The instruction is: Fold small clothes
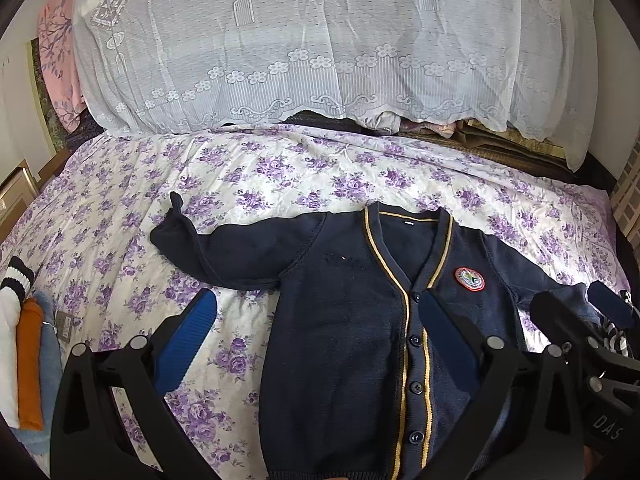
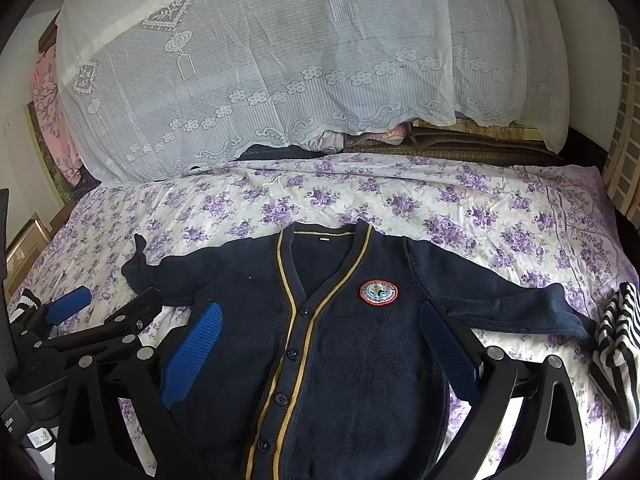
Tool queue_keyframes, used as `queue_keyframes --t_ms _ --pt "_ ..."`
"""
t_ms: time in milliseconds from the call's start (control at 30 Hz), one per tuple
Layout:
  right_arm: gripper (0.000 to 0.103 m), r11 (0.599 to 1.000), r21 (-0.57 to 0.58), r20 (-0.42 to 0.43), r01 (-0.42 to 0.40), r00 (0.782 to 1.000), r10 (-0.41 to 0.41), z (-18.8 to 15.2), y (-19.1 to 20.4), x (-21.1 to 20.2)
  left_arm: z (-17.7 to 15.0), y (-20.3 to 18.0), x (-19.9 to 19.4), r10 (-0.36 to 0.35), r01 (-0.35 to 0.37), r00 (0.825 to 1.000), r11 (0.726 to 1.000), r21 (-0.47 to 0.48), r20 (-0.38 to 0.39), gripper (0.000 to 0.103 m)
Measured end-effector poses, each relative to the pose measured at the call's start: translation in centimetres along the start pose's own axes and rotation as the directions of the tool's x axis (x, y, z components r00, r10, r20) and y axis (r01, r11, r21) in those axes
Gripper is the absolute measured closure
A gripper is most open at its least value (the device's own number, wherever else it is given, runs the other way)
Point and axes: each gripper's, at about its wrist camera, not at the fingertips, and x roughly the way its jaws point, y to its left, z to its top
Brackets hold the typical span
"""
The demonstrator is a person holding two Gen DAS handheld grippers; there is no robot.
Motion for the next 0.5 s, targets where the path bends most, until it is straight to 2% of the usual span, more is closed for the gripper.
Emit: queue_keyframes --t_ms 500 --pt "0.003 1.000 0.001 0.000 -0.001 1.000 0.001 -0.07 0.06 0.15 -0.01 0.17 0.06 0.003 -0.003 1.000 1.000 -0.001 -0.001 0.005"
